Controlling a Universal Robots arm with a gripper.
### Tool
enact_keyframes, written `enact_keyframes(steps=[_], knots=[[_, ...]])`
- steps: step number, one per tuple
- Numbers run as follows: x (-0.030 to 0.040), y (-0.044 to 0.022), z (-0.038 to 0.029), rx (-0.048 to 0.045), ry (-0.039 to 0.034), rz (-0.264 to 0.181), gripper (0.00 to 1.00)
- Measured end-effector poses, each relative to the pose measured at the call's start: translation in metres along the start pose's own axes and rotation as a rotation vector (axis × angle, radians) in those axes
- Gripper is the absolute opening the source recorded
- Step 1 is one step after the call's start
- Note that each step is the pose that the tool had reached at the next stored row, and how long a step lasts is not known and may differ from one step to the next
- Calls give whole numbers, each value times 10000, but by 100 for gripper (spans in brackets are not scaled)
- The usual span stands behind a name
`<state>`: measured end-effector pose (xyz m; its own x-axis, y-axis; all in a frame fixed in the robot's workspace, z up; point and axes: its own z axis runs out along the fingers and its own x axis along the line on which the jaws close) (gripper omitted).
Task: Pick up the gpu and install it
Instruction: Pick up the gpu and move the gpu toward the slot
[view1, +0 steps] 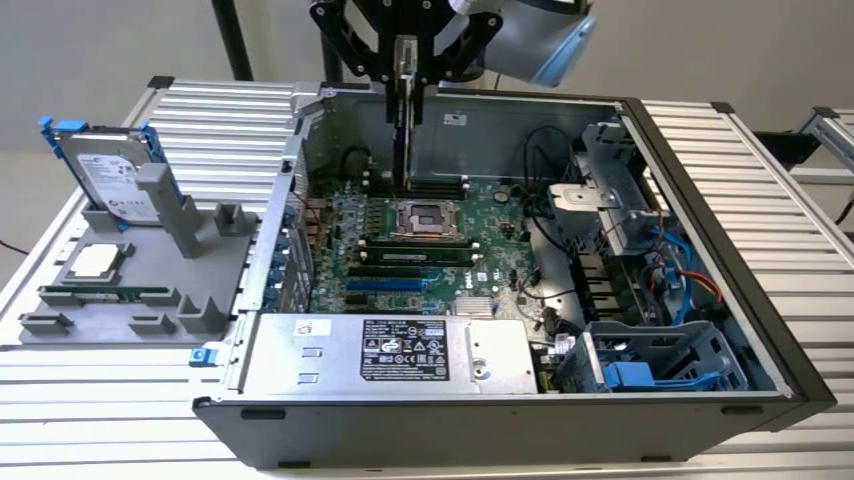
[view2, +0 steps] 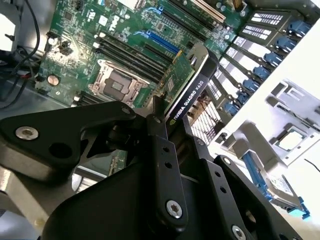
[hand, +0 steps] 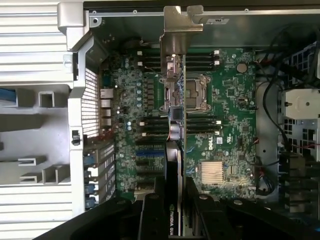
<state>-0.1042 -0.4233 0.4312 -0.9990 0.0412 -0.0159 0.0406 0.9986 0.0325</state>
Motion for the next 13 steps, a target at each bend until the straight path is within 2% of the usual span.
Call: enact_keyframes(steps=[13], knots=[[-171,16,3,0,0,1,0]])
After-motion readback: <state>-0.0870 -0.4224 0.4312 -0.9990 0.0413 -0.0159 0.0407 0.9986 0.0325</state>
